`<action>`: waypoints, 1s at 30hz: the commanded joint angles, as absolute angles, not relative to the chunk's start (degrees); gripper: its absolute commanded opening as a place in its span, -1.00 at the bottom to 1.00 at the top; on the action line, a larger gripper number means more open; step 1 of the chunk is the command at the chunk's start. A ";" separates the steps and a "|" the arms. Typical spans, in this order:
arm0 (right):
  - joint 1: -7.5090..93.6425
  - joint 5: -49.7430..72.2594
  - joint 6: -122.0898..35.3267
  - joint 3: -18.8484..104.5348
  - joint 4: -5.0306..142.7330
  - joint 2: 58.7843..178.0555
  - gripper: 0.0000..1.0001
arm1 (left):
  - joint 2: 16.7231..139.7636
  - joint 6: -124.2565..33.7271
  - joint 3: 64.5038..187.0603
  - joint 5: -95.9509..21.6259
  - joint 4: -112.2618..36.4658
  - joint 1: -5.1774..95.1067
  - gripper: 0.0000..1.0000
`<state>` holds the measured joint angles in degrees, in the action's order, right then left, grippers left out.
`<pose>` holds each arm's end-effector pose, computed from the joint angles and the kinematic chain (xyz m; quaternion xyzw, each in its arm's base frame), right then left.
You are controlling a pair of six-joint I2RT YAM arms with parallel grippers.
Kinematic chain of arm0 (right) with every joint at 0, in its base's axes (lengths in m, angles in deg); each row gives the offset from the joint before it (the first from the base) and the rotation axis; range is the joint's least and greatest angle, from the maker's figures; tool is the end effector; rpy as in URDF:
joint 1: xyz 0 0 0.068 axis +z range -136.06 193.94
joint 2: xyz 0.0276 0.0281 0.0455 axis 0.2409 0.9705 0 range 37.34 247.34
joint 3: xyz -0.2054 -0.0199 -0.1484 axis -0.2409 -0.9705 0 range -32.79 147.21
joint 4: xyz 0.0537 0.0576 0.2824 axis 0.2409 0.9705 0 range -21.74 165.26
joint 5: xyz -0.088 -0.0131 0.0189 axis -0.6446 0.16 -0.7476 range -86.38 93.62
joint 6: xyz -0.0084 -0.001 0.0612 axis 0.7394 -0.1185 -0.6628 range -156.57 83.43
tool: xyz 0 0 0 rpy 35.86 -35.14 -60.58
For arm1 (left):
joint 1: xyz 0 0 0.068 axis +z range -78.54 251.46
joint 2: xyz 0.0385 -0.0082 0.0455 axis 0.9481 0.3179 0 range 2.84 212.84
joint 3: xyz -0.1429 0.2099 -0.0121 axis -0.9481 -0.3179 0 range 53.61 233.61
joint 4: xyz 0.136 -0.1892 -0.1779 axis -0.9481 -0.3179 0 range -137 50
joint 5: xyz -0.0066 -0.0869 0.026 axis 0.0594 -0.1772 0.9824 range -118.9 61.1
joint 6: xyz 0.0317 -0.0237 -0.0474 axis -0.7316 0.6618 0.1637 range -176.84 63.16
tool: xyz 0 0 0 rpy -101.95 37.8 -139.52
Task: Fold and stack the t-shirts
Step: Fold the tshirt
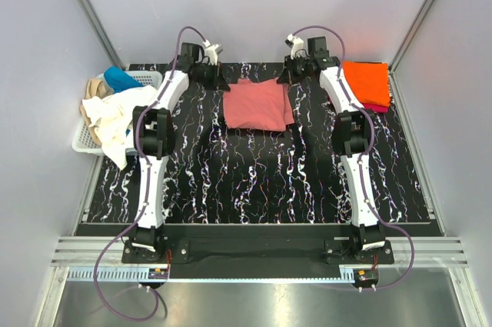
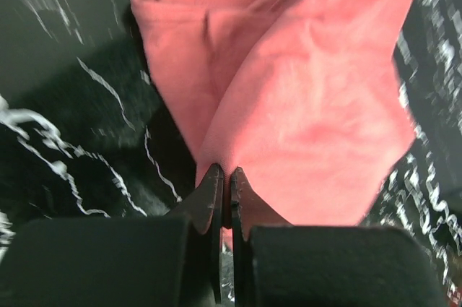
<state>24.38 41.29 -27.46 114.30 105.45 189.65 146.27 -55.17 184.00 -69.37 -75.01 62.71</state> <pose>0.5864 0.1371 0.1867 -0.2753 0.8313 0.2999 0.3784 0.5635 -0.1173 0.1734 0.1777 0.8668 -0.3522 0.3051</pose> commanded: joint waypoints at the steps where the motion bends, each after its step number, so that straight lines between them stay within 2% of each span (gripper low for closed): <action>1: 23.87 39.74 -29.45 118.82 102.45 183.86 -1.00 | 140.22 -52.10 189.49 -68.10 -72.43 62.76 -1.00; 6: 23.87 40.71 -29.19 111.28 102.36 175.01 -1.00 | 132.40 -52.27 182.92 -68.89 -72.52 62.41 -1.00; 11: 24.05 42.63 -32.42 95.03 102.27 164.01 -1.00 | 123.00 -53.59 168.25 -68.89 -73.22 61.01 -1.00; 14: 24.84 41.42 -35.59 81.77 101.83 154.35 -1.00 | 114.65 -54.12 156.74 -67.31 -73.31 59.34 -1.00; 18: 27.03 40.00 -42.09 56.41 96.57 138.99 -0.96 | 104.72 -53.33 139.10 -65.73 -73.40 56.26 -0.99; 20: 29.48 39.04 -45.69 49.33 94.71 134.66 -0.92 | 100.08 -51.58 133.88 -64.33 -73.58 54.86 -0.97; 23: 33.88 35.36 -49.20 36.76 94.10 126.83 -0.78 | 94.00 -48.60 122.29 -59.76 -73.49 52.40 -0.63; 24: 36.76 33.87 -50.53 31.25 94.01 123.68 -0.56 | 89.80 -47.45 116.17 -56.53 -73.49 51.78 -0.44; 25: 38.01 31.42 -52.11 28.50 94.27 122.26 -0.42 | 87.76 -45.35 112.88 -55.37 -73.31 50.38 -0.28; 26: 38.89 30.52 -56.13 25.60 94.36 120.68 -0.29 | 84.00 -44.20 109.63 -54.31 -73.31 49.59 -0.23; 28: 39.69 29.90 -59.75 16.98 94.54 115.67 -0.25 | 79.59 -41.83 100.58 -50.80 -73.31 47.31 -0.07; 29: 39.87 28.68 -63.34 14.69 94.80 113.74 -0.25 | 74.61 -38.86 98.20 -49.05 -73.83 46.25 -0.06; 30: 39.87 27.01 -64.85 11.28 95.06 109.63 -0.22 | 72.12 -37.43 97.04 -42.68 -74.80 44.59 -0.02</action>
